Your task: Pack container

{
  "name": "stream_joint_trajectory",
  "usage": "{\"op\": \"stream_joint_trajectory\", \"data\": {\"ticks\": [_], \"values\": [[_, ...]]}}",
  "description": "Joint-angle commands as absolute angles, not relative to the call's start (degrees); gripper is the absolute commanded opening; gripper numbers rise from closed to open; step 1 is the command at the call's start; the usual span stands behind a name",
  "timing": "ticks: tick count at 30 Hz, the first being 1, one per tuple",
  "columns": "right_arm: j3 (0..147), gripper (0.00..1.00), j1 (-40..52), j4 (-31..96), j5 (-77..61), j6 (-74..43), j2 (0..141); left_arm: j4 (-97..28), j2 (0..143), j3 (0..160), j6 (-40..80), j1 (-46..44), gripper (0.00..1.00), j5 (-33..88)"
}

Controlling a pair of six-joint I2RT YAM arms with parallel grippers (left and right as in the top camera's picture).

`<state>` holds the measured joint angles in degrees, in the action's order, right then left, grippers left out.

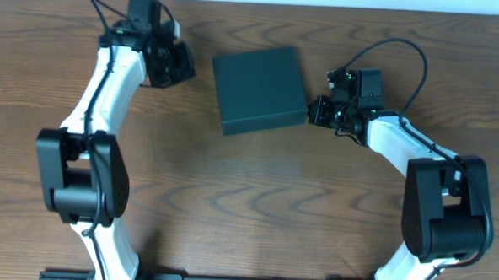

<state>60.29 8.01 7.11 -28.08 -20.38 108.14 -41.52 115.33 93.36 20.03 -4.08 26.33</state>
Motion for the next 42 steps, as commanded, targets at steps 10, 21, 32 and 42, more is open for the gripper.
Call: {"op": "stream_joint_trajectory", "data": {"ticks": [10, 21, 32, 42], "values": [[60.3, 0.02, 10.4, 11.4, -39.2, -15.5, 108.7, -36.8, 116.2, 89.7, 24.5, -4.1, 0.06, 25.5], [61.4, 0.02, 4.6, 17.5, -30.7, -15.1, 104.9, -37.3, 116.1, 89.8, 22.6, -3.2, 0.05, 30.2], [61.5, 0.02, 2.7, 35.0, -19.8, -11.5, 85.0, -48.0, 109.9, 89.8, 11.6, -2.9, 0.06, 31.4], [61.5, 0.01, 2.7, 49.8, -20.0, -11.5, 64.2, -56.7, 89.9, 82.8, 5.8, -3.2, 0.06, 32.6]]}}
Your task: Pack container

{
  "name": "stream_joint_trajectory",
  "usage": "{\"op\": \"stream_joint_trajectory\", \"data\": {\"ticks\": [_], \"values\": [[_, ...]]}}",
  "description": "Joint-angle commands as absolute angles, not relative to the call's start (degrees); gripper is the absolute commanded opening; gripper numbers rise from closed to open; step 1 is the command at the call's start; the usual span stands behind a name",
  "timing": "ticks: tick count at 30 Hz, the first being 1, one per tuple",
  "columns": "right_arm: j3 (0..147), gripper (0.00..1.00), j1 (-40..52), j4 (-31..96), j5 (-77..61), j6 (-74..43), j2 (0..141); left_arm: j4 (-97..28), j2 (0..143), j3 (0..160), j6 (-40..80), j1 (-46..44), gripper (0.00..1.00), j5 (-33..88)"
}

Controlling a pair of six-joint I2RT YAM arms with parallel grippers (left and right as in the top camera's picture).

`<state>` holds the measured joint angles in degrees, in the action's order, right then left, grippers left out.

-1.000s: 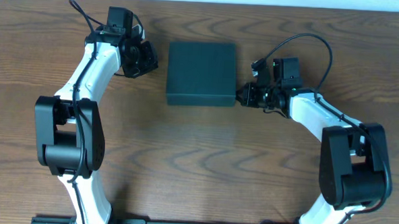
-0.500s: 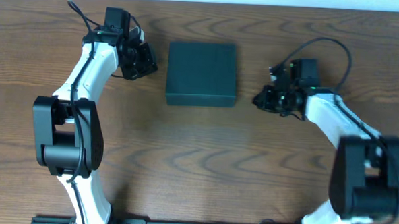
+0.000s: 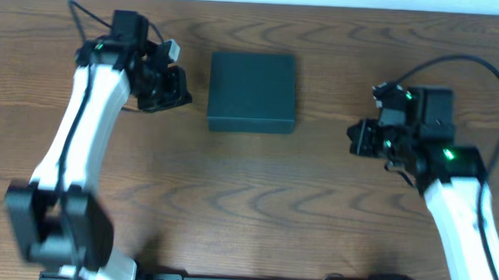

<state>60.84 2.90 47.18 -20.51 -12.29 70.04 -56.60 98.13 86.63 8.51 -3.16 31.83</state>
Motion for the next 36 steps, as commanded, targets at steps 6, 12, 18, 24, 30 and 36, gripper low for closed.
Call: {"op": "stream_joint_trajectory", "data": {"ticks": [6, 12, 18, 24, 30, 36], "values": [[57.1, 0.02, 4.3, 58.1, -25.8, -7.6, 49.5, -55.4, 65.5, 64.3, 9.8, -4.4, 0.06, 30.7], [45.3, 0.01, 5.1, 60.7, -28.7, -9.9, 30.1, -55.6, 40.5, 49.8, 16.4, -6.1, 0.06, 30.6], [44.5, 0.78, 5.1, 60.7, -28.5, -12.2, 22.2, -55.7, 28.9, 48.6, 22.5, -6.1, 0.56, 24.8], [44.5, 0.99, 5.1, 61.1, -28.5, -16.7, 21.8, -56.8, 27.4, 48.6, 23.6, -6.1, 0.95, 23.8], [44.5, 0.99, 5.1, 61.1, -28.5, -16.7, 21.8, -57.0, 27.5, 48.6, 23.6, -6.1, 0.95, 23.8], [44.5, 0.99, 5.1, 61.1, -28.5, -16.7, 21.8, -57.0, 27.5, 48.6, 23.6, -6.1, 0.96, 23.8]]}}
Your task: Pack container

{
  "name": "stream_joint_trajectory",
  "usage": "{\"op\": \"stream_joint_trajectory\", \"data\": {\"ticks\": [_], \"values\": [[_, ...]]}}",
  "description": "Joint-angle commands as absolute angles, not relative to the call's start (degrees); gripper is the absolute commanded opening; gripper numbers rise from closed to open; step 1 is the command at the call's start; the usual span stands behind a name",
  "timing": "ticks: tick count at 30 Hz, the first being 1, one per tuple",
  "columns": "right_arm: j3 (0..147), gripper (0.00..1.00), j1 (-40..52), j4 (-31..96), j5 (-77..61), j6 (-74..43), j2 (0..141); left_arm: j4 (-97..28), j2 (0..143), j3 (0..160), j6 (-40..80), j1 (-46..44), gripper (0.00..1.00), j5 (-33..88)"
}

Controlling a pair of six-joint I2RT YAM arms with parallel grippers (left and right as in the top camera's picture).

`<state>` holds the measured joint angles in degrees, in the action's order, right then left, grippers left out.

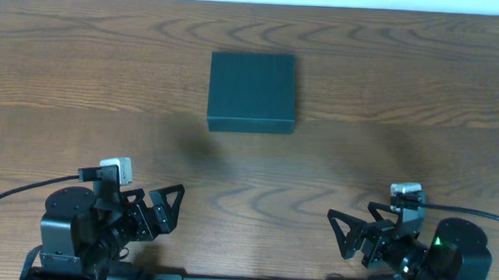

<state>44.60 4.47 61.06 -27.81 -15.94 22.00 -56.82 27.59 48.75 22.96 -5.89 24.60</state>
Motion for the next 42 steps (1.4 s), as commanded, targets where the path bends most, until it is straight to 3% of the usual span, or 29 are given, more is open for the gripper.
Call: {"op": "stream_joint_trajectory", "data": {"ticks": [1, 7, 12, 16, 21, 31, 42], "values": [[44.5, 0.99, 5.1, 61.1, -28.5, -16.7, 21.8, -57.0, 27.5, 48.6, 23.6, -6.1, 0.96, 23.8], [44.5, 0.99, 5.1, 61.1, -28.5, -16.7, 21.8, -56.9, 27.1, 48.6, 23.6, -6.1, 0.95, 23.5], [44.5, 0.99, 5.1, 61.1, -28.5, -16.7, 21.8, -57.3, 25.2, 48.0, 18.3, -6.0, 0.95, 14.4], [44.5, 0.99, 5.1, 61.1, -28.5, -16.7, 21.8, -53.8, 19.9, 42.7, 9.7, -5.5, 0.95, 7.3], [44.5, 0.99, 5.1, 61.1, -28.5, -16.7, 21.8, -43.3, 9.6, 30.2, -1.6, -1.7, 0.96, 7.5], [44.5, 0.99, 5.1, 61.1, -28.5, -16.7, 21.8, -32.7, 2.8, 13.5, -2.6, 1.7, 0.96, 7.7], [44.5, 0.99, 5.1, 61.1, -28.5, -16.7, 21.8, -32.1, 0.2, 8.6, -2.6, 2.3, 0.95, 7.4]]}}
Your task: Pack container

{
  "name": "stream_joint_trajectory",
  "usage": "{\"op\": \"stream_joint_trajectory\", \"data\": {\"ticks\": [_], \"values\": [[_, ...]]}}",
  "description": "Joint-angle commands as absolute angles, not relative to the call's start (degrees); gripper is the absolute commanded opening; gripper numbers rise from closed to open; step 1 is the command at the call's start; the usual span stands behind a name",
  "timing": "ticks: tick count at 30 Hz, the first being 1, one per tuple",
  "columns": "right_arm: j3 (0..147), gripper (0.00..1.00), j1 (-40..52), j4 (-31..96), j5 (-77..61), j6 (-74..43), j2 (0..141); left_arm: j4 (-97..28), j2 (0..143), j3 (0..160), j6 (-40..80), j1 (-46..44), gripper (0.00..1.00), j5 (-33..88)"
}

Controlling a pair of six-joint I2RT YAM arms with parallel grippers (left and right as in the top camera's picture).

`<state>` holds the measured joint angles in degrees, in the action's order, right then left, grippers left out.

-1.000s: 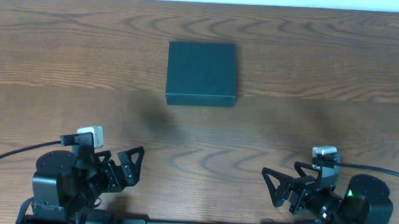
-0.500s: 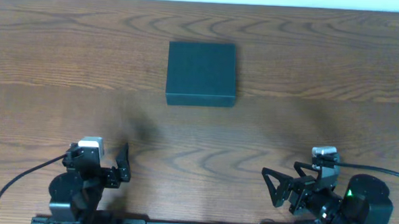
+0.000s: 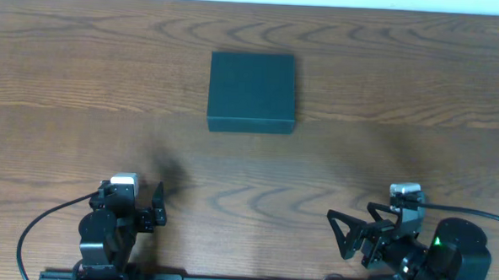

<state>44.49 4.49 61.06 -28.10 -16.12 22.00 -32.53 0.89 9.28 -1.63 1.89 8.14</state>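
A dark green square box point(image 3: 251, 92) with its lid closed lies flat at the far middle of the table, its sides square to the table edges. Both arms are folded back at the near edge, far from it. My left gripper point(image 3: 155, 207) sits at the near left, pointing right; seen from above, its fingers overlap, so their gap is hidden. My right gripper point(image 3: 338, 234) rests at the near right, pointing left, with its fingers spread and nothing between them.
The wooden table point(image 3: 248, 169) stretches between the box and the arms. A dark rail with the arm bases runs along the near edge. Cables loop beside each arm.
The left arm has drawn in further, and its gripper now sits closer to its base. The right arm and the box have not moved.
The box lay skewed, with my right gripper at its right edge and the left gripper near its upper left. Then the box stood square and both grippers were off it. Both arms were then folded back at the near edge, where they remain.
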Motion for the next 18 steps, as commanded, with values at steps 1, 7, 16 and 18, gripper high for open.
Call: {"op": "stream_joint_trajectory", "data": {"ticks": [1, 7, 16, 18], "values": [[44.5, 0.99, 5.1, 61.1, -28.5, -16.7, 21.8, -32.1, 0.2, 8.6, -2.6, 2.3, 0.95, 7.2], [44.5, 0.99, 5.1, 61.1, -28.5, -16.7, 21.8, -32.5, 0.2, 8.6, -2.6, 2.2, 0.95, 6.0], [44.5, 0.99, 5.1, 61.1, -28.5, -16.7, 21.8, -32.5, 0.2, 8.6, -2.6, 2.2, 0.95, 6.0], [44.5, 0.99, 5.1, 61.1, -28.5, -16.7, 21.8, -32.5, 0.2, 8.6, -2.6, 2.2, 0.95, 6.0]]}}
